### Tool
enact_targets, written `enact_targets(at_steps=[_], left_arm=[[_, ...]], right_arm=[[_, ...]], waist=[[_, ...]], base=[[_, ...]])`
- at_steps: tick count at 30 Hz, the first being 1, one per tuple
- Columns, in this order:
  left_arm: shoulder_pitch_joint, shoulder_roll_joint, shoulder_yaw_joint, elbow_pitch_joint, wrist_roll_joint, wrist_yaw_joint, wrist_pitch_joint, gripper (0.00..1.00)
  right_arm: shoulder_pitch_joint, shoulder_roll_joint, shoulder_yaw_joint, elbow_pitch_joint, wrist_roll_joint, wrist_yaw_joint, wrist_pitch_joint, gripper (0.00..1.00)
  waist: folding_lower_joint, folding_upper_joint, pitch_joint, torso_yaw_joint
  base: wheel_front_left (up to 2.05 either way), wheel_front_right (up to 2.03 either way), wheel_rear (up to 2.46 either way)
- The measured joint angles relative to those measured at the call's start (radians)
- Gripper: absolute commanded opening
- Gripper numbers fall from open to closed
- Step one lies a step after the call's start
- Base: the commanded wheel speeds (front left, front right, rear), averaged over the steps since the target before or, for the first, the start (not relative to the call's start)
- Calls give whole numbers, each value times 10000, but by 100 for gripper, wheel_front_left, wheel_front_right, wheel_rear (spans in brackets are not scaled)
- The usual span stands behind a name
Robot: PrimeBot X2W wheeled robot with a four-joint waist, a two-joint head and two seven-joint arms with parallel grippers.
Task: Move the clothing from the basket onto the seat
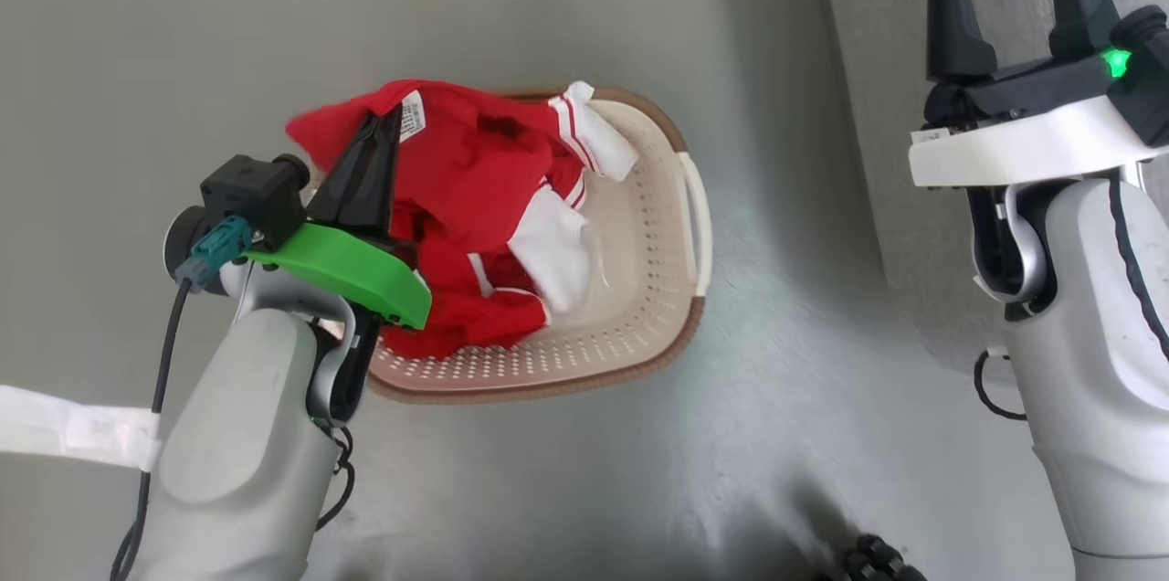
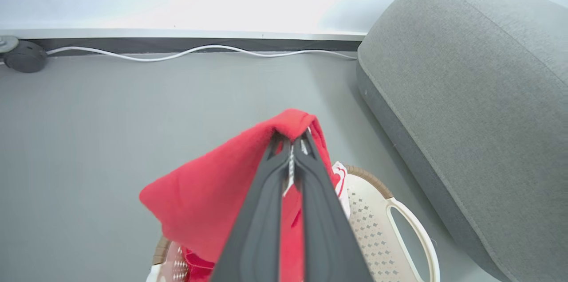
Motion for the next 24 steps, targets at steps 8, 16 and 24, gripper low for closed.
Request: enact_targets(at_steps=[8,16,24], left_arm=[[253,-73,-63,-700,-387,-67,-171,0],[385,-31,-522,-1429,-393,-75,-171,0],[720,161,-1089,-2102,-447,-77,119,0]], right_arm=[[648,-130,240,-42,-59,625,-2,100],[1294,-36,1277,25,-65,1122,0,100],[1853,196,2803,612,132,1312,0,100]], waist=[[0,0,-1110,868],[0,0,-2312,1587],[0,0,-3564,2028]], base=[[0,0,0],[0,0,0],[0,0,0]])
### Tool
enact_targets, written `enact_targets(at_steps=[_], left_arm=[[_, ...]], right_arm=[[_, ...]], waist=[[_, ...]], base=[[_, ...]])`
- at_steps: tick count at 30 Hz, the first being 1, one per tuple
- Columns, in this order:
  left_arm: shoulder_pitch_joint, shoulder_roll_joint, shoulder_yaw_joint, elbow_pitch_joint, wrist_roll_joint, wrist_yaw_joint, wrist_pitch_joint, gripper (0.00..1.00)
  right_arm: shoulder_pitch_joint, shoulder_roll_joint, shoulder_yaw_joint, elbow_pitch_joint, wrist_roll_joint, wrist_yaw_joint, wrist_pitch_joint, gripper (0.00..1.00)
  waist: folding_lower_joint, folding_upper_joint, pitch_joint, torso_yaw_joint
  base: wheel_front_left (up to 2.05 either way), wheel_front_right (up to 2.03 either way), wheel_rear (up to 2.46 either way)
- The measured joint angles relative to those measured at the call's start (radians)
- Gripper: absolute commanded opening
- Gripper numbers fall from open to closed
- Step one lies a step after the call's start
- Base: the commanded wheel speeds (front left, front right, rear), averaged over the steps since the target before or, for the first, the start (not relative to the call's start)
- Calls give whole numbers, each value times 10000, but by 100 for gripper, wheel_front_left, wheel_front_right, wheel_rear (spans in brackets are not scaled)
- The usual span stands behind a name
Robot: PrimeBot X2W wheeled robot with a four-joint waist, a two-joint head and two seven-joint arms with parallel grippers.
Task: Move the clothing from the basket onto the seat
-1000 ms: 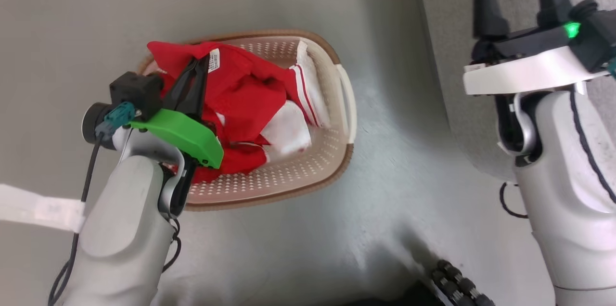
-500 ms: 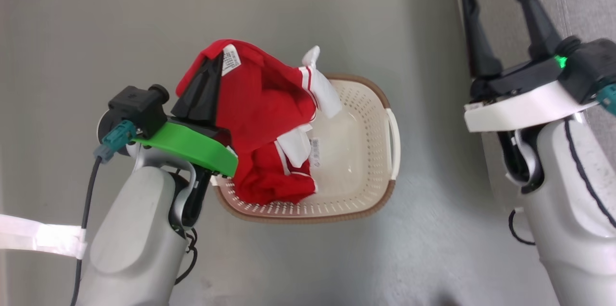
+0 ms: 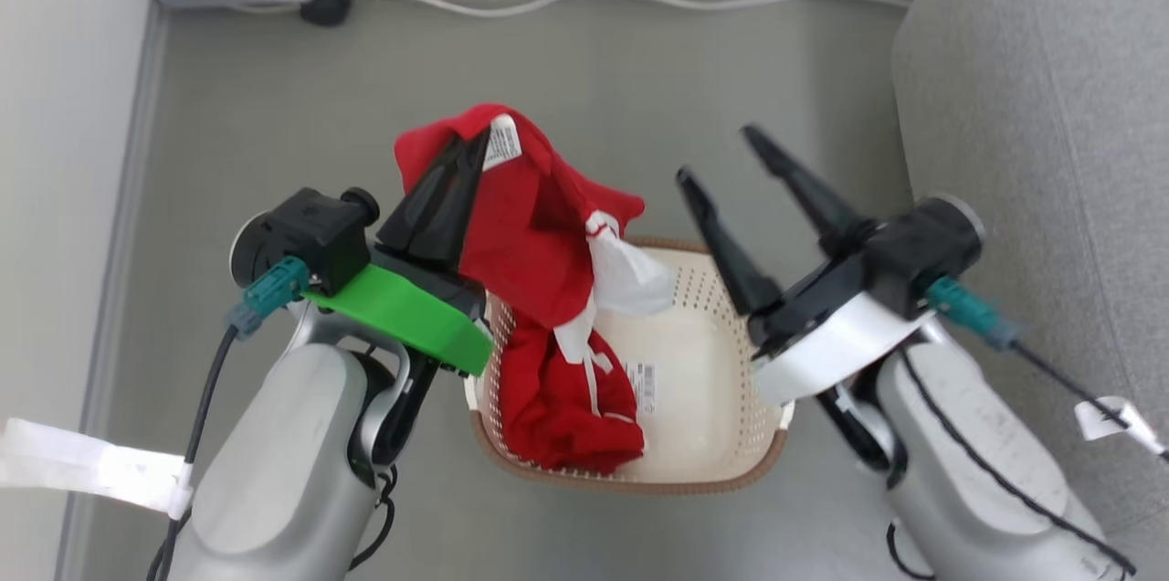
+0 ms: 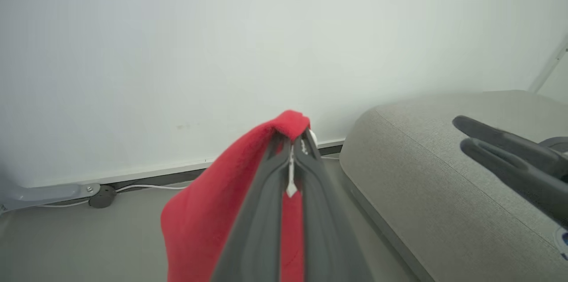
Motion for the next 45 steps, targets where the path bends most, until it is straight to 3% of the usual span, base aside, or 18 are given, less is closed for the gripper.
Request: enact_targets(at_steps=[11,16,28,36,37,38,45], left_arm=[[596,127,-1057,-441,-458,-2,765,0],[827,21,-1528,-639,-717,-4,978,0],[1709,257,-1860,-1925,-915,-6,2033,0],[1939,253,-2213,-2980,-1394,-6,2635,0],[1969,247,-2249,-3091,-1450,-6,2696,0],[2010,238,-2266,-3175,-1503,-8,2731,0],[2319,290,-2291,-3626,-1747,31,3072,0]], right_arm=[[201,104,2128,543,803,0,0,100],[525,153,2579,755,1233,0,0,100],[1002,-242,2685,1114,1440,0,0,100],[1128,-245,2729,1354,1361,0,0,100],[1168,-203,2819,1358,1522,0,2,44],[1201,-150,2903,1358,1749,0,2,0],[1308,69,3248,1218,2341,0,2,0]], waist=[[0,0,-1671,228],[0,0,-2258,300],[0,0,-3658,533],[0,0,-3859,504],[0,0,-3871,494],[0,0,-3881,484],[0,0,-3909,383]], base=[[0,0,0],[0,0,0],[0,0,0],[0,0,0],[0,0,0],[0,0,0],[0,0,0]])
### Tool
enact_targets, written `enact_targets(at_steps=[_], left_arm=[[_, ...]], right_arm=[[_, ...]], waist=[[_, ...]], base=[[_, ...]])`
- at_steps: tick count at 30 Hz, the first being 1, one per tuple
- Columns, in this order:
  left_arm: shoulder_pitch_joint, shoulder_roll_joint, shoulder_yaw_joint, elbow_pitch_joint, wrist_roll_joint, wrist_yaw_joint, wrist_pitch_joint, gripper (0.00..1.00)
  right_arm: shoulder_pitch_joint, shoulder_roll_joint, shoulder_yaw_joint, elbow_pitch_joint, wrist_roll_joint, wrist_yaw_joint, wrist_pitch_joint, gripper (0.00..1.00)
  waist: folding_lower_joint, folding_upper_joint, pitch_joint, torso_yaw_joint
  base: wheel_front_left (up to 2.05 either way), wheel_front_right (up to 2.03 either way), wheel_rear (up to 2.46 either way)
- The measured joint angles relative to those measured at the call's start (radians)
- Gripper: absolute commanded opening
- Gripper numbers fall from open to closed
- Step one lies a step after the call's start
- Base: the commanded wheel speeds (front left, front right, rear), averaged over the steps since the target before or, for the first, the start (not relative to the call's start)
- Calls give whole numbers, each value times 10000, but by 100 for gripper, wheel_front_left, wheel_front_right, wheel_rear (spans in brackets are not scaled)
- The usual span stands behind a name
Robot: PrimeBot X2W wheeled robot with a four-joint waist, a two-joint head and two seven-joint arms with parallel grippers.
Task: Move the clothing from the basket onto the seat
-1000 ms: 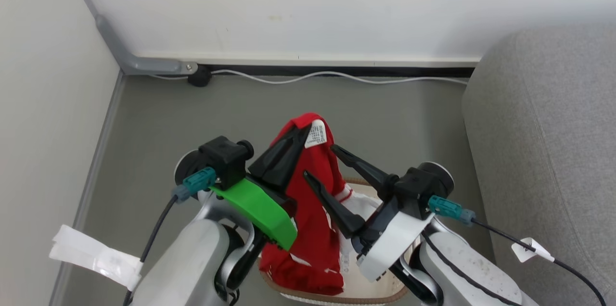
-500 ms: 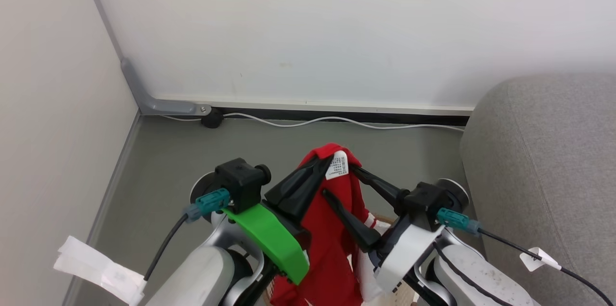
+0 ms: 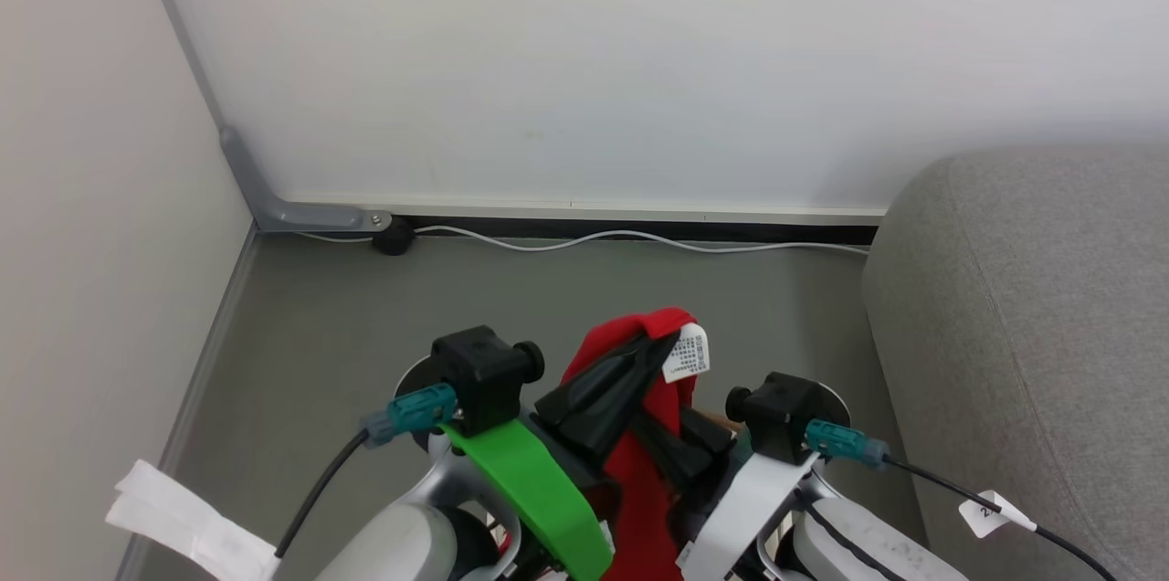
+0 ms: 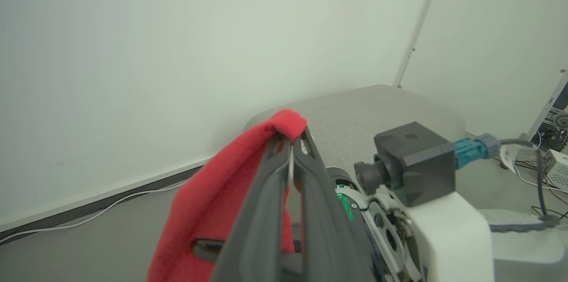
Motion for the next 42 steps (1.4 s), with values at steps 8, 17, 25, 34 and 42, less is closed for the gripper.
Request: enact_targets(at_steps=[8,17,25,34,42], left_arm=[[453,286,558,-391,2,543,-8,24],[1066,491,738,-468,36,859,-194,100],[1430,625,752,-451,489,888,-729,100],[1634,571,504,-362,527,849,-988,100],[1625,485,414,-650,654,855,-1018,100]], right_arm=[[-12,-102,121,-393,157,0,0,0],[-122,-598,-428,-886,211,0,0,0],[-139,-999,-846,-1308,209,-36,0,0],[56,-1390,-1313,-1843,186,-462,0,0],[247,-1411,-1588,-2452,489,-489,0,0]], waist=[[0,0,87,-405],[0,0,262,-1248],[0,0,488,-2235],[0,0,825,-3445],[0,0,1339,-4492]], base=[[0,0,0],[0,0,0],[0,0,0],[0,0,0],[0,0,0]])
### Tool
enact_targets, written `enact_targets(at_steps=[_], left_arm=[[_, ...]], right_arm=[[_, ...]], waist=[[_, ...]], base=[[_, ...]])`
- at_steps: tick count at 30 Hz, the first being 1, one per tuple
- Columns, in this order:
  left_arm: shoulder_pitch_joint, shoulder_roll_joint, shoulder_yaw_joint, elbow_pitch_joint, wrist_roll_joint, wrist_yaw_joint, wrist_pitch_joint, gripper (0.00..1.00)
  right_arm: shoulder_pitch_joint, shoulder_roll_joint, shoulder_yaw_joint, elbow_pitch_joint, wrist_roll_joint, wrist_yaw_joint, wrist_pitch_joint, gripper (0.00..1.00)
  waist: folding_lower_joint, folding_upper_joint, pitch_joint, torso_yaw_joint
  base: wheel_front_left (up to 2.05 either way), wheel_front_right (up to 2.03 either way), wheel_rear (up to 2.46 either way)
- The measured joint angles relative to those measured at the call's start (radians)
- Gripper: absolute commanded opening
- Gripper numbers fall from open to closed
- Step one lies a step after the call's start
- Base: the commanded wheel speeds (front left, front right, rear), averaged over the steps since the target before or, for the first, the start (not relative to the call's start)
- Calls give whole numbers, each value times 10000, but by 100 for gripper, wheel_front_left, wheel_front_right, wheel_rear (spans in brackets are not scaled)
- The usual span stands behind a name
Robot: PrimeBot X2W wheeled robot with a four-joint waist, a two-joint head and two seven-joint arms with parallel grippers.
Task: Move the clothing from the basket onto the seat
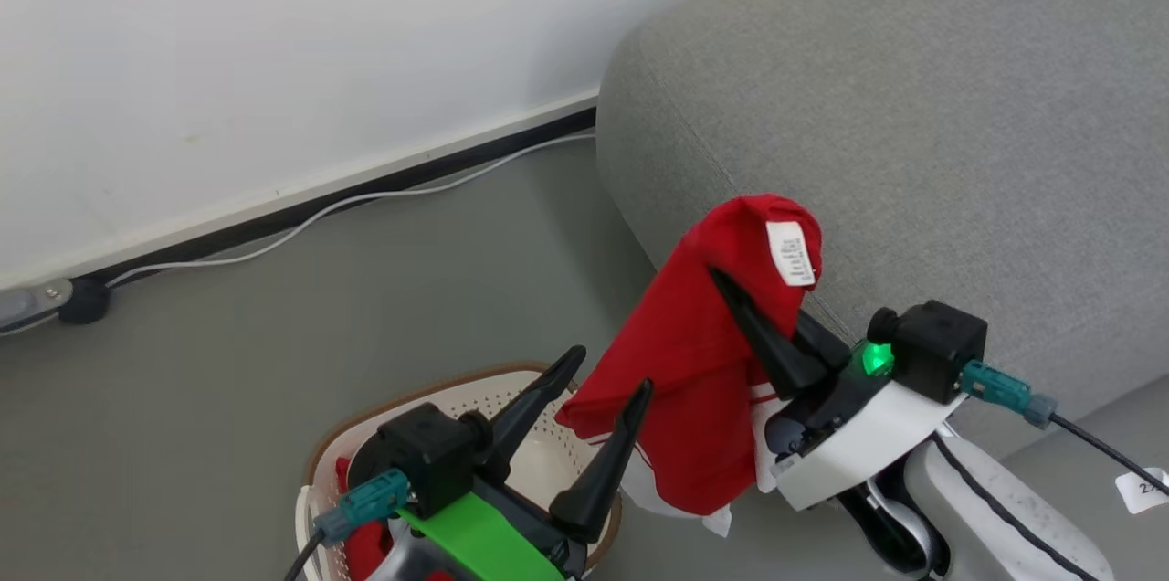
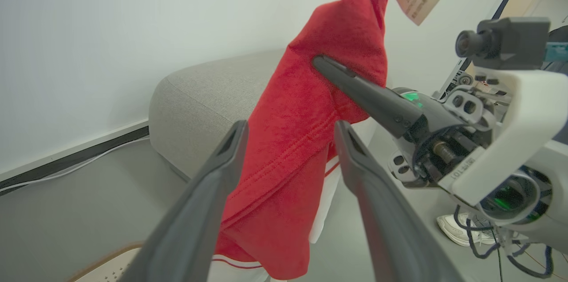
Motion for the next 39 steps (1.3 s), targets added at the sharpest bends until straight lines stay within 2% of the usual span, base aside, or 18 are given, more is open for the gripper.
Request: enact_targets(at_steps=[6,12,19,25,29,31,32,35,39], left_arm=[[-57,-157,-313,-48,58,0,71,100],[-263,-163,-462,-46,105,0,372,100],[-511,-82,-577,-109,447,59,853,100],[-635,8,-598,-284,510,167,1120,100],[-731,73,-750,-499,616,171,1250,100],[-856,107,-767,-616,663,169,1290,100],[-979,199,-702,-742,688,169,1292,100],[-1056,433,-341,-947,826,174,1290,100],[-1325,644,-119,-1160,1127,178,1292,100]], right_arm=[[-12,-121,-1160,-290,249,-487,0,0],[-363,46,-2355,-165,811,-878,0,0],[-2291,-324,-3883,940,1248,-1394,79,0],[-4427,-717,-5173,1605,1653,-1592,395,0],[-5825,-1618,-6424,1987,1918,-1833,642,0],[-6463,-2259,-6884,2119,1887,-1845,765,0],[-7102,-2878,-7173,2190,1789,-1847,907,0],[-8117,-3542,-7099,2180,1402,-1845,1181,0],[-8810,-4242,-6441,2385,593,-1831,1607,0]], waist=[[0,0,807,-452],[0,0,1579,-535],[1,0,2578,-235],[1,0,3303,391],[1,0,3808,856],[1,0,4076,1082],[1,0,4357,1288],[1,0,4818,1534],[2,0,5468,1704]], base=[[0,0,0],[0,0,0],[0,0,0],[0,0,0],[0,0,0],[0,0,0],[0,0,0],[0,0,0],[0,0,0]])
